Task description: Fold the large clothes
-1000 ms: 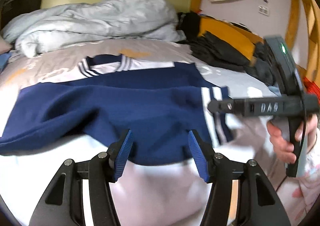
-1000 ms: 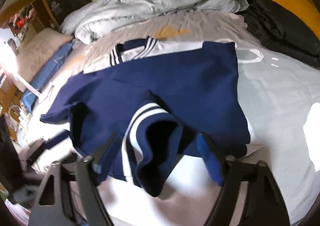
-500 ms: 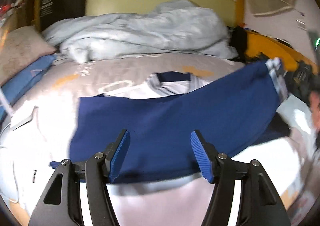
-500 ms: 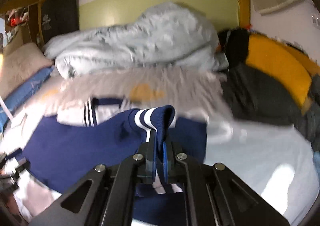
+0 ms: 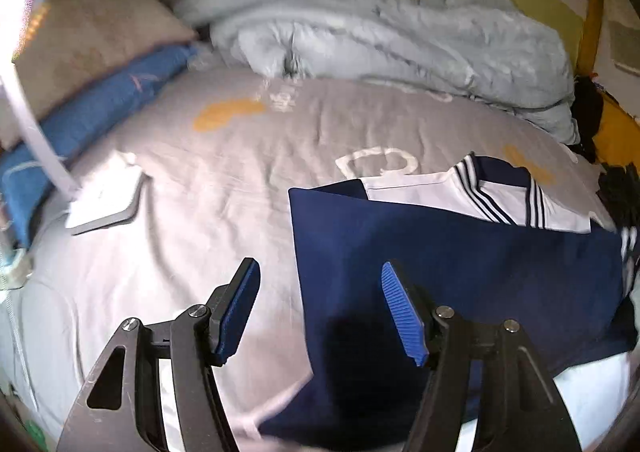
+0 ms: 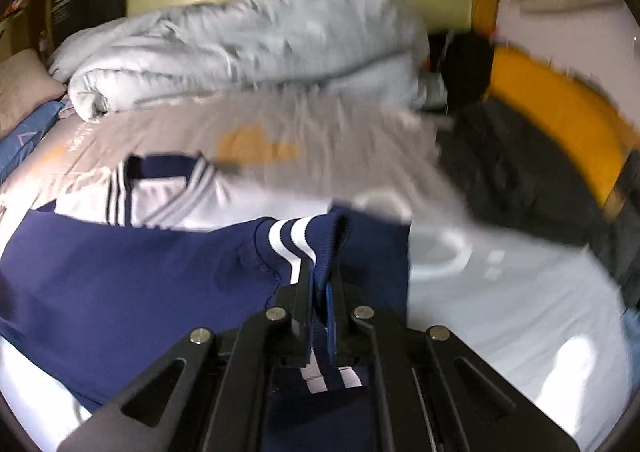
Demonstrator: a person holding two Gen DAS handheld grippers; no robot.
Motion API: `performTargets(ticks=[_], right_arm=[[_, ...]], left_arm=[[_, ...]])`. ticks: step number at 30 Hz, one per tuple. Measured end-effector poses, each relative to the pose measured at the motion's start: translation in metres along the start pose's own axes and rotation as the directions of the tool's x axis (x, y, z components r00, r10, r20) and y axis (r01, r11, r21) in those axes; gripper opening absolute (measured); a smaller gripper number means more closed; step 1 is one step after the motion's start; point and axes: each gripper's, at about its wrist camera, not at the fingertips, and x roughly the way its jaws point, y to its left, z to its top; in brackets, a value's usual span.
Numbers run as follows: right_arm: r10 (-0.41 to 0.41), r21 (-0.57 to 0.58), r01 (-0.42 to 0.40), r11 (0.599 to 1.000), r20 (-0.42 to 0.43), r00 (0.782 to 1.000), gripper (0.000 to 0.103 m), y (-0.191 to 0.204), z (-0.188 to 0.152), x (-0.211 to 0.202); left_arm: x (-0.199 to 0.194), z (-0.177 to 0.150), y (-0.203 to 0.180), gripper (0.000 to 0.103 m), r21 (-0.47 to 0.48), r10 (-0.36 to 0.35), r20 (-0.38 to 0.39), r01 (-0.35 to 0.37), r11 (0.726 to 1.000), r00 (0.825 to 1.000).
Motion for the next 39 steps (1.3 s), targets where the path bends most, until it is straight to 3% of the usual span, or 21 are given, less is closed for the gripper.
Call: performTargets(ticks=[4,8,10,11,12,15,18,20,23,28,29,30,32,36,37,39], right_arm=[[0.014,-0.005,-0.015,1.000,-0.020,1.000,0.005,-0.003,-0.001,0.009],[0.056,0.000,-0.056,0.998,-0.031,0.998,0.005,-0.004,-0.002,0.011],[0.075,0.010,-0.075,0.997,-0.050,0.996,0.006,-0.006,-0.008,0.013],[0.083,0.011,-0.082,0.997,-0.056,0.995,0.006,-0.003,-0.010,0.016],[0.101,0.012,-0.100,0.995,-0.058,0.993,0.006,-0.001,-0.011,0.016],[0.182,0.024,-0.182,0.983,-0.021,0.983,0.005,0.005,-0.008,0.008],[0.251,0.006,-0.253,0.968,0.074,0.965,0.005,0.015,-0.004,-0.010],[0.215,-0.039,-0.212,0.976,0.090,0.972,0.005,0.027,-0.003,-0.012],[0.145,-0.042,-0.144,0.989,0.037,0.989,0.005,0.031,-0.005,0.003],[0.169,0.076,-0.167,0.983,-0.021,0.985,0.006,0.008,-0.007,0.022],[0.169,0.089,-0.167,0.982,-0.010,0.986,0.009,0.004,-0.007,0.019],[0.152,0.092,-0.152,0.984,0.004,0.988,0.021,0.002,-0.007,0.015],[0.120,0.083,-0.123,0.989,0.040,0.992,0.054,0.001,-0.007,0.006],[0.101,0.033,-0.105,0.994,0.105,0.989,0.067,0.002,-0.007,-0.022],[0.104,0.018,-0.106,0.994,0.113,0.988,0.078,0.004,-0.007,-0.030],[0.102,0.009,-0.105,0.994,0.142,0.985,0.090,0.007,-0.008,-0.046]], left_arm=[[0.038,0.016,0.015,0.062,-0.009,-0.072,-0.095,0.071,0.997,0.993],[0.078,0.015,0.016,0.058,-0.055,-0.159,-0.209,0.151,0.987,0.965],[0.090,0.012,0.018,0.031,-0.096,-0.197,-0.236,0.179,0.979,0.951],[0.088,0.012,0.018,0.011,-0.090,-0.193,-0.227,0.177,0.980,0.955],[0.084,0.013,0.017,0.007,-0.071,-0.183,-0.211,0.172,0.983,0.960],[0.057,0.023,0.013,0.006,0.009,-0.100,-0.088,0.101,0.995,0.991],[0.044,0.032,0.014,0.006,0.029,-0.065,-0.018,0.065,0.997,0.998],[0.048,0.032,0.012,0.006,0.053,-0.036,-0.016,0.036,0.998,0.999],[0.063,0.023,0.003,0.007,0.114,0.047,-0.028,-0.043,0.993,0.999],[0.061,0.019,0.000,0.016,0.123,0.124,0.007,-0.124,0.985,0.992],[0.055,0.019,0.003,0.025,0.116,0.125,0.027,-0.127,0.985,0.992],[0.048,0.022,0.004,0.037,0.105,0.105,0.043,-0.109,0.988,0.994],[0.032,0.024,0.007,0.044,0.084,0.073,0.075,-0.080,0.993,0.994],[-0.007,0.022,-0.003,0.065,0.089,0.036,0.157,-0.051,0.995,0.987],[-0.019,0.020,-0.007,0.068,0.092,0.022,0.179,-0.039,0.995,0.984],[-0.042,0.015,-0.015,0.078,0.102,-0.005,0.220,-0.018,0.995,0.975]])
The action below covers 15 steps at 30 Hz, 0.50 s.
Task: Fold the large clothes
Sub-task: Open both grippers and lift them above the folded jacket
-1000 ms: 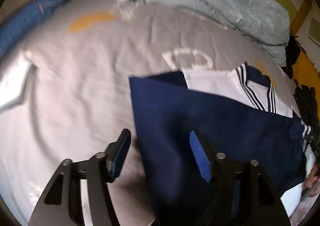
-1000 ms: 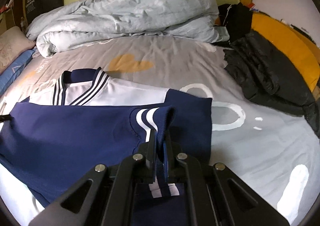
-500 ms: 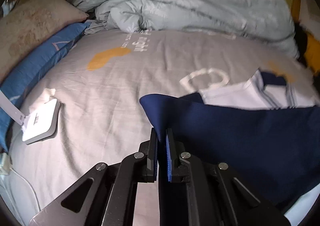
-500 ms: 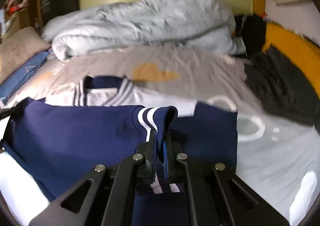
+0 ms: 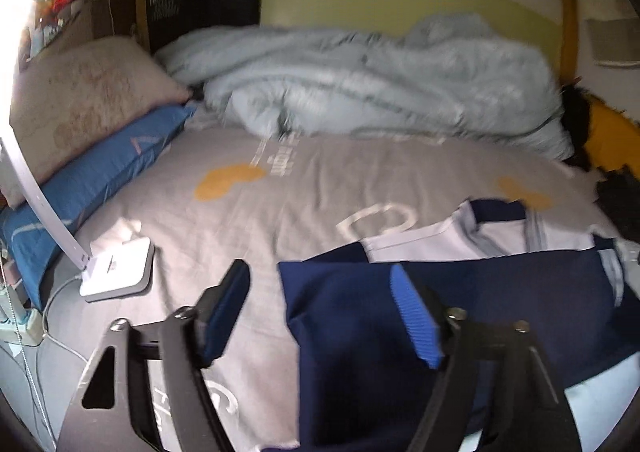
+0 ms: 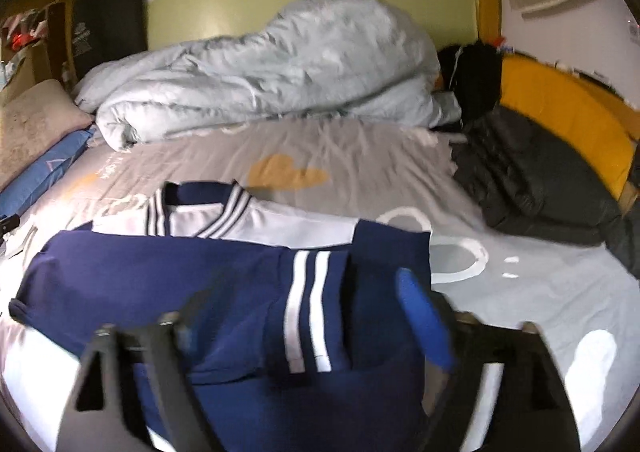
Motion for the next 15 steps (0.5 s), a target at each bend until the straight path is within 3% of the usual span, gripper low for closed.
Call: performTargets(ticks=[2,5,8,11,15], right_arm=[[0.016,0.004,-0.016,1.000,0.043,0.999,0.099,0.006,0.001,-0.021],[0.044,0.017,-0.046,0.999,0.093,0.995,0.103,0.012,-0.005,-0.050],[0.058,0.034,-0.063,0.997,0.130,0.990,0.103,0.018,-0.015,-0.076],[0.077,0.040,-0.084,0.996,0.149,0.986,0.103,0.022,-0.025,-0.096],[0.074,0.012,-0.077,0.997,0.174,0.982,0.103,0.031,-0.039,-0.119]], left_arm=[[-0.024,0.001,-0.008,0.086,-0.001,-0.025,0.047,0.026,1.000,0.999],[-0.061,0.000,-0.017,0.102,-0.021,-0.039,0.123,0.042,0.999,0.992],[-0.090,-0.004,-0.027,0.103,-0.048,-0.082,0.166,0.091,0.995,0.983],[-0.107,-0.011,-0.038,0.103,-0.023,-0.180,0.168,0.187,0.982,0.969],[-0.128,-0.030,-0.052,0.103,0.021,-0.146,0.206,0.145,0.989,0.968]])
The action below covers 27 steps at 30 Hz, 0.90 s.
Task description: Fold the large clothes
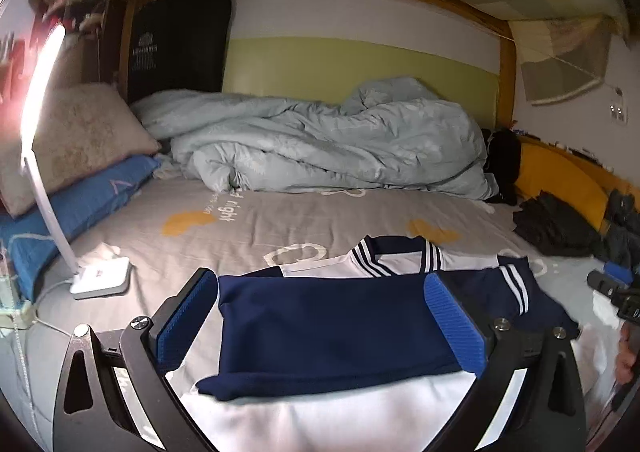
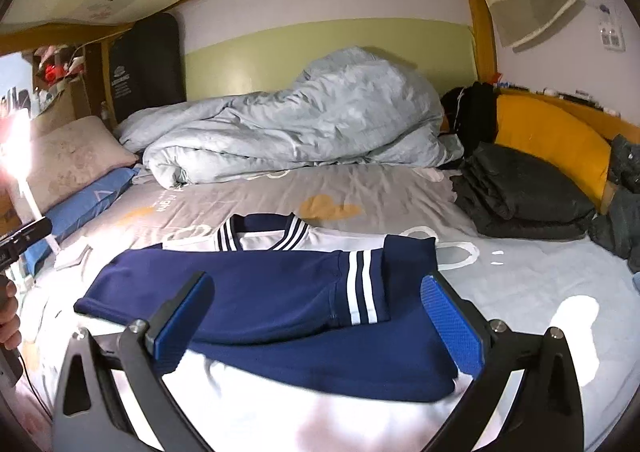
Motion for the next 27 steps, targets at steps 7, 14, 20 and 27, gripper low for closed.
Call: performTargets(ticks=[7,14,20,27], right_arm=[[0.012,-0.006,-0.012,1.000,0.000,1.000,0.103,0.007,-0.018,-0.021],[-0.009,-0.011,0.009,1.000,-0.016,1.000,0.103,0.007,-0.034,-0.031],[-0.011,0.004,0.011,1.000,-0.042,0.999,0.103,0.004,-0.044,-0.033],[-0.007,0.018,0.008,1.000,-0.057,0.998,0.103,0.000,-0.049,-0.034]], left_arm=[[-0.027,-0.026,-0.016,0.103,-0.002,0.010,0.020,-0.010,1.000,1.000],[-0.039,-0.050,-0.033,0.103,0.018,-0.003,-0.001,0.003,1.000,1.000],[-0.044,-0.063,-0.046,0.103,0.054,-0.013,-0.017,0.014,0.998,1.000],[-0.051,-0.075,-0.054,0.103,0.073,-0.019,-0.023,0.021,0.997,1.000]])
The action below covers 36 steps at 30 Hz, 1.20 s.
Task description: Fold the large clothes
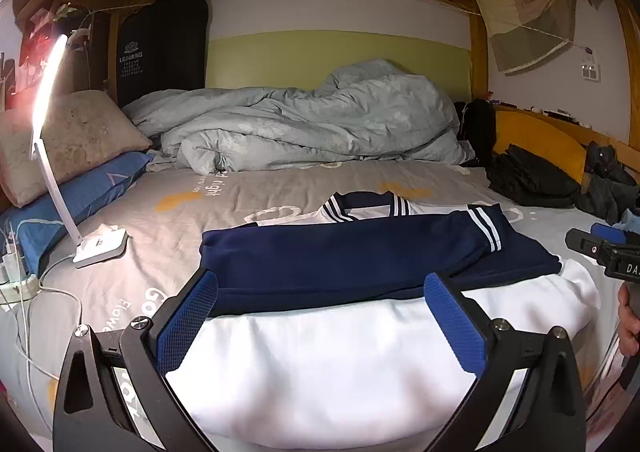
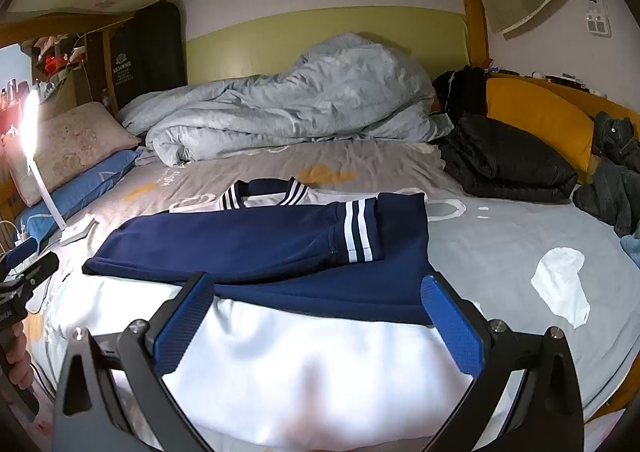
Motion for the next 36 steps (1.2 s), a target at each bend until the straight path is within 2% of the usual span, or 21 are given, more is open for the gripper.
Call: performTargets(ticks=[5,8,10,13,16,18,21,24,28,29,30,31,32,34,35,36], right_arm=[[0.028,-0.049,-0.030,0.998,-0.042,0.999,0.103,0.004,-0.006,0.003],[-0.035,-0.168,0.018,0.986,-0.095,0.995,0.103,0.016,-0.015,0.013],[-0.050,-0.244,0.017,0.970,-0.127,0.991,0.103,0.024,-0.025,0.019],[-0.020,-0.346,-0.053,0.937,-0.203,0.979,0.103,0.042,-0.042,0.025],[-0.010,-0.482,-0.116,0.868,-0.251,0.968,0.103,0.067,-0.066,0.030],[-0.007,-0.516,-0.141,0.845,-0.274,0.962,0.103,0.076,-0.077,0.032],[0.015,-0.513,-0.208,0.833,-0.355,0.935,0.103,0.083,-0.094,0.042],[-0.025,-0.549,-0.201,0.811,-0.376,0.926,0.103,0.088,-0.106,0.047],[-0.076,-0.584,-0.164,0.795,-0.365,0.928,0.103,0.089,-0.113,0.054],[-0.078,-0.577,-0.160,0.801,-0.365,0.928,0.103,0.088,-0.112,0.054],[-0.085,-0.572,-0.143,0.808,-0.353,0.932,0.103,0.087,-0.110,0.055],[-0.107,-0.580,-0.107,0.808,-0.323,0.940,0.103,0.087,-0.109,0.055],[-0.154,-0.607,-0.036,0.794,-0.259,0.954,0.103,0.088,-0.108,0.055],[-0.174,-0.632,-0.017,0.775,-0.239,0.955,0.103,0.090,-0.109,0.055],[-0.172,-0.612,-0.019,0.790,-0.250,0.953,0.103,0.087,-0.109,0.057],[-0.167,-0.593,-0.021,0.805,-0.260,0.951,0.103,0.084,-0.108,0.057]], left_arm=[[0.005,-0.004,-0.007,0.103,0.034,-0.015,-0.025,0.016,0.999,1.000],[0.010,-0.007,-0.013,0.103,0.081,-0.002,-0.044,0.006,0.997,0.999],[0.015,-0.009,-0.016,0.103,0.096,-0.013,-0.072,0.020,0.995,0.997],[0.023,-0.014,-0.021,0.103,0.118,-0.037,-0.133,0.053,0.992,0.990],[0.033,-0.027,-0.034,0.103,0.200,-0.043,-0.194,0.083,0.976,0.980],[0.034,-0.040,-0.043,0.103,0.256,-0.048,-0.224,0.107,0.961,0.973],[0.035,-0.057,-0.053,0.103,0.323,-0.047,-0.259,0.132,0.937,0.965],[0.038,-0.075,-0.060,0.103,0.360,-0.054,-0.312,0.171,0.917,0.948],[0.055,-0.099,-0.066,0.103,0.376,-0.042,-0.432,0.222,0.899,0.901],[0.059,-0.105,-0.067,0.103,0.388,-0.024,-0.453,0.221,0.895,0.891],[0.062,-0.109,-0.066,0.103,0.395,-0.007,-0.459,0.212,0.894,0.888],[0.063,-0.109,-0.065,0.103,0.387,-0.005,-0.454,0.202,0.900,0.891],[0.063,-0.108,-0.064,0.103,0.377,0.000,-0.444,0.186,0.907,0.896],[0.064,-0.104,-0.057,0.103,0.361,0.044,-0.398,0.112,0.926,0.917],[0.067,-0.103,-0.053,0.103,0.360,0.081,-0.384,0.068,0.931,0.920],[0.073,-0.103,-0.046,0.103,0.348,0.108,-0.391,0.038,0.937,0.914]])
